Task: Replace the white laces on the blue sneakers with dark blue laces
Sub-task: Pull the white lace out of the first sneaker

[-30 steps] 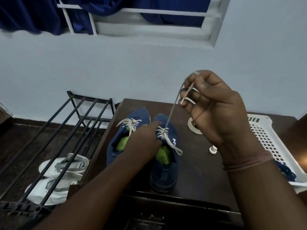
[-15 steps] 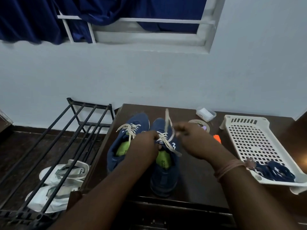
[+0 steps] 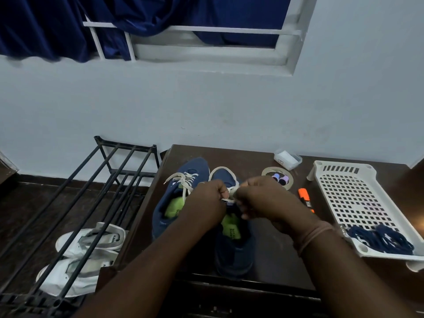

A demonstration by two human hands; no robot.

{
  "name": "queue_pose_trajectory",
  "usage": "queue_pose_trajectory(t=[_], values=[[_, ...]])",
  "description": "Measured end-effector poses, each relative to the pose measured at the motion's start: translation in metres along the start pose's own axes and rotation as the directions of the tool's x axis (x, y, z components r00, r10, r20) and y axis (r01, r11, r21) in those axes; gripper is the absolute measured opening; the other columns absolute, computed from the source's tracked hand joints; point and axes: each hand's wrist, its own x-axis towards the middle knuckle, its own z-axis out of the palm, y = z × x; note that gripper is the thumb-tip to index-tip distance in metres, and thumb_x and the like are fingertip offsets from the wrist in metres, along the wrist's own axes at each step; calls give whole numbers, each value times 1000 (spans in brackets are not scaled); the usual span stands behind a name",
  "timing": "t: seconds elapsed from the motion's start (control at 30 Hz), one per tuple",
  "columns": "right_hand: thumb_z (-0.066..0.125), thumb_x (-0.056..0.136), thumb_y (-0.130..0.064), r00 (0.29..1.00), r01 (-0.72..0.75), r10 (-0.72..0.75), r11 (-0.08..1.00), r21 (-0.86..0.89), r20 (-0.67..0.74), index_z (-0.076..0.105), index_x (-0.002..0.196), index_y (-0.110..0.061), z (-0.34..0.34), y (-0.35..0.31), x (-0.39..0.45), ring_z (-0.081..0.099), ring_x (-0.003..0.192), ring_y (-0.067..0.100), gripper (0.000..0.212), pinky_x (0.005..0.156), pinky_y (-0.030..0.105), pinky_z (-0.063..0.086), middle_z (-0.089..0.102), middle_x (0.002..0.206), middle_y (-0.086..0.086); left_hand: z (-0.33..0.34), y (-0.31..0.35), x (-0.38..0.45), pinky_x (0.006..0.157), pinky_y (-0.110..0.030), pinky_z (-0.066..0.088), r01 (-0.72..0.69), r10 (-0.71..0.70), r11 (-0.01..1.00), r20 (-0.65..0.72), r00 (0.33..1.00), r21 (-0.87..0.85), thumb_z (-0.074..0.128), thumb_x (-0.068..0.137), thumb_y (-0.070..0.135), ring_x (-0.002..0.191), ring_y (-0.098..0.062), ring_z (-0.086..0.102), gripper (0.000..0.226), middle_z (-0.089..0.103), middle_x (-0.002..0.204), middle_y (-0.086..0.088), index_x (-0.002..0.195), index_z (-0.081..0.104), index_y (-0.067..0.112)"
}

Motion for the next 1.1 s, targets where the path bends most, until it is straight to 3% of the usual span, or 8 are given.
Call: queue_pose_trajectory(t=[0.13,0.27,0.37,0.53,0.7,0.87,1.0,1.1], values=[[49,101,-20,989,-18,-84,735,678,118,65,112,2,-4,-16,0,67,81,25,29,76,35,59,70,95,17,4,4,-2,62,-32,42,-23,23,999,20,1000,35,55,82,21,78,-27,60,8,61,89,-9,83,54,29],[51,97,-14,992,99,-87,986,133,-91,66,90,-3,-8,-8,2,60,65,22,20,65,39,56,67,82,18,2,7,-6,67,-33,44,28,-28,1000,3,1000,-3,59,87,18,87,-26,59,14,64,89,-11,75,53,22],[71,84,-23,993,101,-116,909,-405,-12,68,87,-15,-3,14,1,62,67,13,10,65,35,55,69,77,3,-3,13,-7,70,-34,47,108,-102,988,62,993,-110,61,90,19,83,-25,61,17,68,88,-16,84,63,4],[70,79,-1,979,159,-191,932,-325,-70,57,102,-25,3,20,13,65,79,18,36,78,40,56,67,88,0,-15,24,-5,65,-32,44,261,-215,922,184,959,-286,41,106,28,82,-28,61,31,64,105,-24,84,56,13],[70,79,-4,952,259,-295,919,-297,-84,54,118,-30,8,21,16,61,75,10,50,75,34,54,67,84,-3,-33,28,-1,61,-31,32,341,-272,548,223,936,-764,49,97,57,64,-11,44,39,56,81,4,85,66,24],[62,74,-14,982,162,-174,976,146,73,62,116,-20,3,9,13,52,64,16,42,59,32,43,62,79,5,-61,23,2,55,-27,30,205,-250,309,128,960,-929,55,97,44,55,-11,40,39,50,68,2,65,55,22],[56,79,-8,950,290,-282,645,707,-132,66,111,-9,-13,-21,3,36,58,11,33,56,26,26,47,70,3,-63,13,7,57,-24,38,127,-376,80,88,922,-989,62,96,30,60,-10,49,23,58,72,3,77,60,17],[50,90,-6,915,400,-271,517,757,-299,66,103,-12,-30,-26,-5,35,57,11,21,57,26,27,45,66,-1,-71,14,11,54,-22,40,11,-427,41,-8,904,-999,63,97,22,61,-9,52,17,60,72,2,81,61,14]])
